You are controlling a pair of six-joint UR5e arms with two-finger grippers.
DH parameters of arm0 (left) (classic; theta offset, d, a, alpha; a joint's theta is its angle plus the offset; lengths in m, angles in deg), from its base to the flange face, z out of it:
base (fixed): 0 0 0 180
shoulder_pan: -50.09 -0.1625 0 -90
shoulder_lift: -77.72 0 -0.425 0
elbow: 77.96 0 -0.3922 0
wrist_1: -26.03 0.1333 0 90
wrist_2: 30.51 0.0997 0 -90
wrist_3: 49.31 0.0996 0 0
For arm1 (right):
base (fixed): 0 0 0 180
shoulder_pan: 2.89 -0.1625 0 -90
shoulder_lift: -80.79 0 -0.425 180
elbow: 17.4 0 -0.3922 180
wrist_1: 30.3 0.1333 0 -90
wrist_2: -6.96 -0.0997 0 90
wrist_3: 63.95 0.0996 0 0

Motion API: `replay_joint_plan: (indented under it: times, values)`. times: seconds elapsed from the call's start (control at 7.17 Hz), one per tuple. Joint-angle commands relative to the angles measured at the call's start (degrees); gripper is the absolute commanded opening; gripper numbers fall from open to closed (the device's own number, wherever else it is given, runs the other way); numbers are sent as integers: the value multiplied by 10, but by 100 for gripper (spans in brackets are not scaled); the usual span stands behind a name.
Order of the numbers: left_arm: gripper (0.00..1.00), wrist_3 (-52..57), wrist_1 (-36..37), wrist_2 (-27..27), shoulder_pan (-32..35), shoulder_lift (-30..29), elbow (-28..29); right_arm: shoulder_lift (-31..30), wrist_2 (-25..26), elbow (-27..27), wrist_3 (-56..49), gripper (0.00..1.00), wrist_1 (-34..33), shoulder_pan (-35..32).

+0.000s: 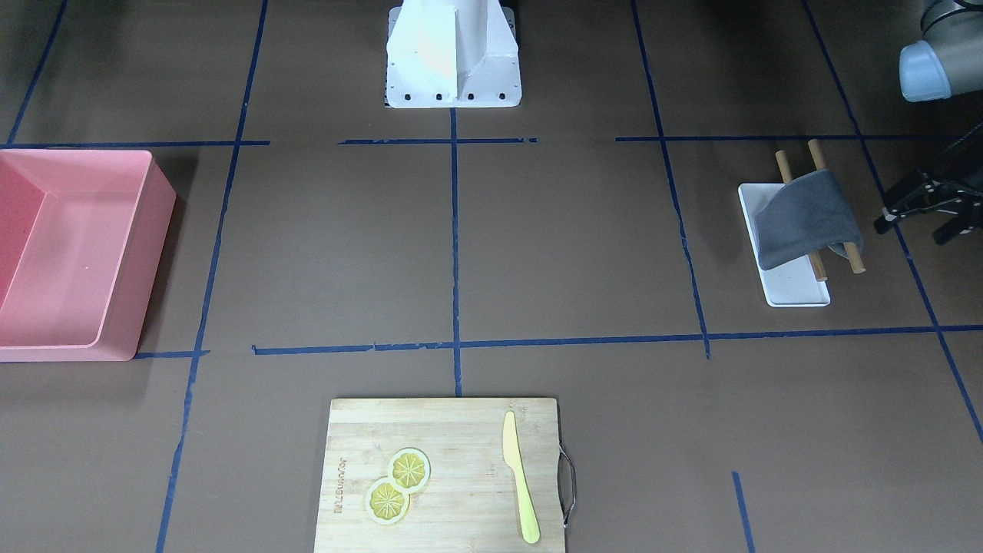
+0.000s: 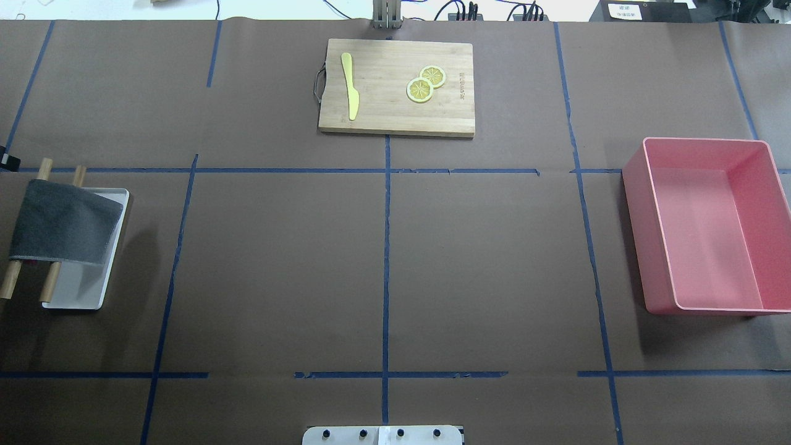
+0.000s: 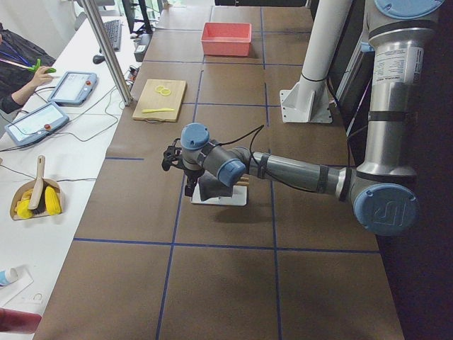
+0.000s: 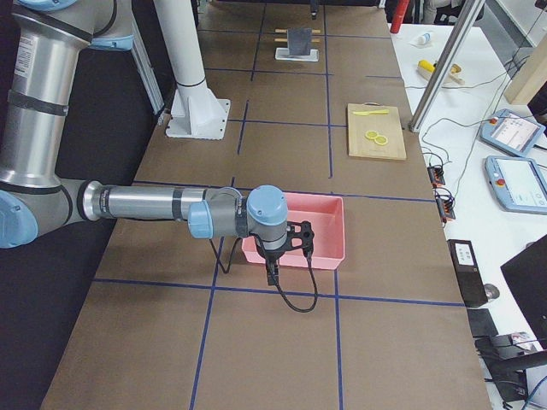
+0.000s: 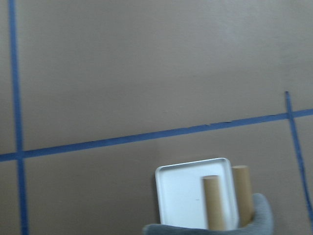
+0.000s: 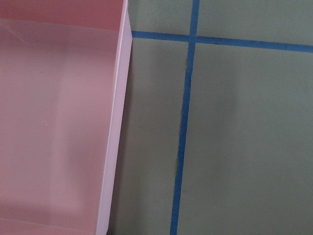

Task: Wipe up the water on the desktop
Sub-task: 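Lower the left gripper onto the gray cloth on the white tray and grasp it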

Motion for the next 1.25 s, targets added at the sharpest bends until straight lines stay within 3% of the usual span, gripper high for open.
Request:
replay_joint_plan:
  times: [0.0,0.42,0.56,0.84,1.12]
  values:
    - [100,-23,-1,1,-32,10,-10,0,0,1,0,100,-1,0]
    - [92,-35,-2,1,-42,20,-10,0,0,2,-1,100,-1,0]
    - [80,-37,-1,1,-42,20,-10,0,0,2,-1,100,-1,0]
    - [40,-39,-1,1,-43,20,-10,0,0,2,-1,100,-1,0]
    - [34,-40,-1,1,-44,19,-10,0,0,2,-1,100,-1,0]
